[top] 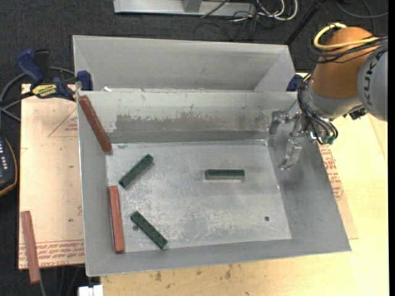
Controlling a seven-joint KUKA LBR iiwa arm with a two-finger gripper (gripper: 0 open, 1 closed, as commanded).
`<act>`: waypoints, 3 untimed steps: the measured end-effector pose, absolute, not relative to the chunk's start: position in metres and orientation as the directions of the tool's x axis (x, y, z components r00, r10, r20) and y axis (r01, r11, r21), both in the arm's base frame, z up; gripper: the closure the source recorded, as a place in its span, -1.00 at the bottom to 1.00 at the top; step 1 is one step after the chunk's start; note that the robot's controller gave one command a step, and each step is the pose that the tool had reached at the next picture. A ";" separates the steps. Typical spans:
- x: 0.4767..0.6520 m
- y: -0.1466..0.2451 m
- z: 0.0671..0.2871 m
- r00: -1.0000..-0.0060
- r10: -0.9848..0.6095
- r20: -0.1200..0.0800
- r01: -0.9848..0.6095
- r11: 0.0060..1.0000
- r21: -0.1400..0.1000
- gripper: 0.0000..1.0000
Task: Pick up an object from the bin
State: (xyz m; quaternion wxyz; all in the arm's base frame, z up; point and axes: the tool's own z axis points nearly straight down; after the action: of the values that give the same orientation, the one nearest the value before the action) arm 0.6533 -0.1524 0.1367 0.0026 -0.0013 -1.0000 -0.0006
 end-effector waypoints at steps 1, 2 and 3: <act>0.638 -0.054 0.067 -0.998 -0.057 0.004 -0.057 0.998 0.005 -1.00; 0.616 -0.008 0.102 -0.999 -0.033 -0.003 -0.033 0.999 0.004 -1.00; 0.611 -0.011 0.100 -1.000 -0.001 -0.001 -0.001 1.000 0.002 -1.00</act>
Offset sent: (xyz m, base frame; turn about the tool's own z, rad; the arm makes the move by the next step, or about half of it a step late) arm -0.0146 0.0922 -0.0667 -0.0527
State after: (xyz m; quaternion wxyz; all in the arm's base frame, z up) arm 0.6112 -0.0113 0.0997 -0.0004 0.0006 -1.0000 -0.0008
